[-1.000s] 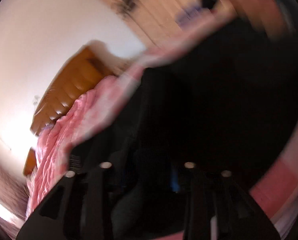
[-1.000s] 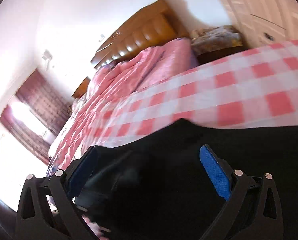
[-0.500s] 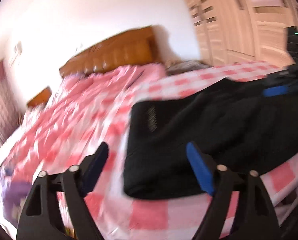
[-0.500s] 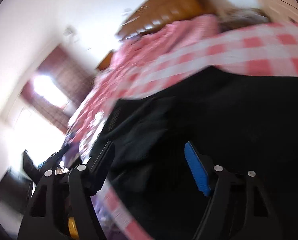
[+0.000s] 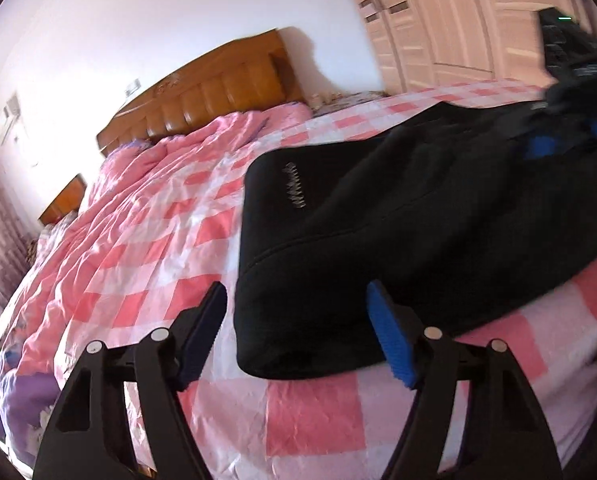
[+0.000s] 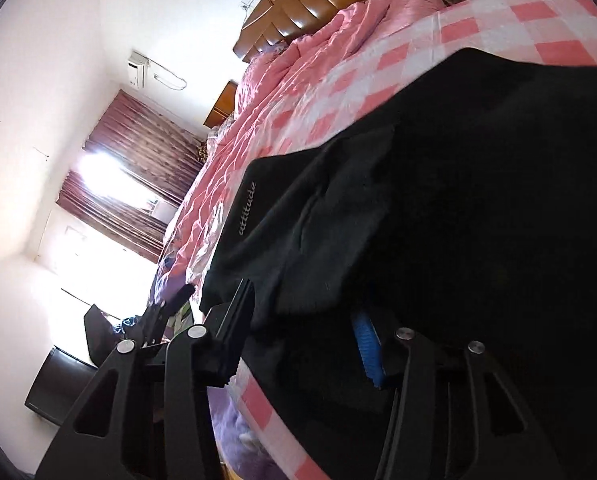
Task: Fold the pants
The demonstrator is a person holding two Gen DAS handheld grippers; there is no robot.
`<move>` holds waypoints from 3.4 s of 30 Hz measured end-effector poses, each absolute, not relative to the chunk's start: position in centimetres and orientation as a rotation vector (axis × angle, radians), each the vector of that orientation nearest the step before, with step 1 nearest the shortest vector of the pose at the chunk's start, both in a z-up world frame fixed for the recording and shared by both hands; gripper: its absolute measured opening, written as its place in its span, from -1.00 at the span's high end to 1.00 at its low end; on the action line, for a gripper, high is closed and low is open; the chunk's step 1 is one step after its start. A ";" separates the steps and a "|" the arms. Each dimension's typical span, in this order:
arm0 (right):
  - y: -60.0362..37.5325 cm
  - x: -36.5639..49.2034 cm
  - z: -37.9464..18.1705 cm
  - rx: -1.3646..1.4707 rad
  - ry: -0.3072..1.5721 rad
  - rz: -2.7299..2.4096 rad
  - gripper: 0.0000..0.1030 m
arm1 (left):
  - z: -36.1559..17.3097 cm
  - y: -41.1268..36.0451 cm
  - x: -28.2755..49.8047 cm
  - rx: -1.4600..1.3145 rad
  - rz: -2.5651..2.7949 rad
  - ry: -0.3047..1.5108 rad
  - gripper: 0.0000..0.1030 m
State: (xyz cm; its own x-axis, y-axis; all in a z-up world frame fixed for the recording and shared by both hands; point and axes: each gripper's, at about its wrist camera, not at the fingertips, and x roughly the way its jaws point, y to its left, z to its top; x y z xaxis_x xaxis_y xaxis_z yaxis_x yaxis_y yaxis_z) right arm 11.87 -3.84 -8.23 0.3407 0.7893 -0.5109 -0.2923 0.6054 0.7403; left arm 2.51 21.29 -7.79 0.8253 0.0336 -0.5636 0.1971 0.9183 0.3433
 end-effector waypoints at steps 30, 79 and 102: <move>-3.3 8.1 -7.0 0.443 0.940 0.728 0.83 | -8.7 20.8 1.7 0.485 -0.078 0.632 0.58; -7.5 10.5 -7.5 0.453 0.897 0.658 0.60 | -7.7 19.7 1.0 0.196 -0.005 0.560 -0.96; 1.1 6.8 -5.6 -0.118 0.755 0.632 -0.41 | -3.3 16.9 19.0 -0.118 -0.296 0.770 -0.96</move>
